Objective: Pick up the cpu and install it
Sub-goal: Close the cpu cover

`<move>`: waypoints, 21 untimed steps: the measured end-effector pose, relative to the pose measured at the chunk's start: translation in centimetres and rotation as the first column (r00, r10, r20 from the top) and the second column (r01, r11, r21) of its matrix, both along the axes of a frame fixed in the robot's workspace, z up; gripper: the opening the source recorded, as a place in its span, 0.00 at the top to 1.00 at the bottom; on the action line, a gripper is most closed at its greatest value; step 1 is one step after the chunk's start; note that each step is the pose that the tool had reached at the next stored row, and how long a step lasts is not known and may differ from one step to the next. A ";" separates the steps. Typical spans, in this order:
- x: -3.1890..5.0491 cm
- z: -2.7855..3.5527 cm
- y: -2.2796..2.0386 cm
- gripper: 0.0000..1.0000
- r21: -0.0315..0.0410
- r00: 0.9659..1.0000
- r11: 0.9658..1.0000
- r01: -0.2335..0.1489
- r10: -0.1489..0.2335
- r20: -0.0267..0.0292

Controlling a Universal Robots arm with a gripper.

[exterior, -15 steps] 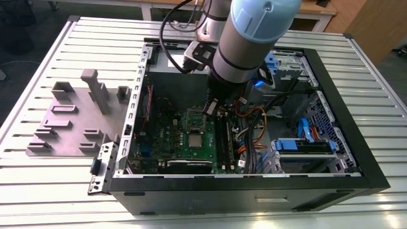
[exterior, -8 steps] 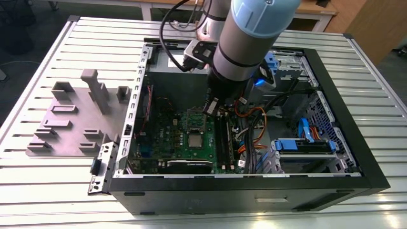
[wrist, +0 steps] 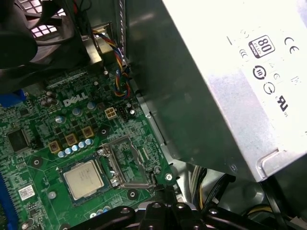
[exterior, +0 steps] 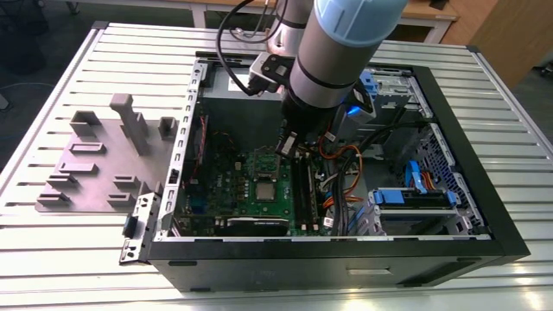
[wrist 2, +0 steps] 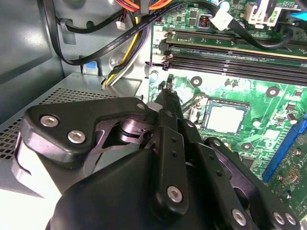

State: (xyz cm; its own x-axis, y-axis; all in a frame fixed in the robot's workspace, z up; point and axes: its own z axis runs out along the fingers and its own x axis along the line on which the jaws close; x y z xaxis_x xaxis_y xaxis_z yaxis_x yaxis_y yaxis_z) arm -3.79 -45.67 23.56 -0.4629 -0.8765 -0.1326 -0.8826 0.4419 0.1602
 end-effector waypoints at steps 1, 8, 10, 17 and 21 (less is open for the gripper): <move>-0.01 0.03 -0.03 0.89 -0.001 1.000 1.000 0.000 0.000 0.000; -0.15 0.23 -0.29 0.89 -0.005 1.000 1.000 0.000 0.000 0.000; -0.21 0.34 -0.35 0.89 -0.004 1.000 1.000 0.000 0.000 0.000; -0.32 0.56 -0.47 0.89 -0.005 1.000 1.000 0.000 0.000 0.000; -0.34 0.58 -0.49 0.89 -0.004 1.000 1.000 0.000 0.000 0.000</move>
State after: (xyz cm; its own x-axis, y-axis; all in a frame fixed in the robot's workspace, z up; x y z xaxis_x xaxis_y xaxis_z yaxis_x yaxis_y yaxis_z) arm -4.14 -46.16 24.14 -0.4629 -0.8770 -0.1288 -0.8826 0.4426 0.1582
